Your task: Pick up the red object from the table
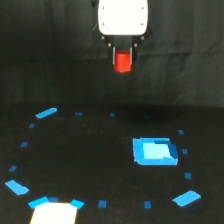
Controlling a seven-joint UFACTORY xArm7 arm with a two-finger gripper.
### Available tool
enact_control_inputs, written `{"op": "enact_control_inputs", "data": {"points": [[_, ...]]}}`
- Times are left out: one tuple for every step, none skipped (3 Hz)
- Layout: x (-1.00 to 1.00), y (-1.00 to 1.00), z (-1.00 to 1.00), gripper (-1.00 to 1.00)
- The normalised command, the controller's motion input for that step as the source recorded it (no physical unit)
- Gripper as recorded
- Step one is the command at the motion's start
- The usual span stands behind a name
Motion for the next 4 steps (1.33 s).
{"op": "enact_control_inputs", "data": {"points": [[-0.05,-0.05,0.1,-1.0],[-0.03,0.4,0.47,-1.0],[0.11,0.03,0.55,-1.0],[0.11,0.07,0.35,-1.0]]}}
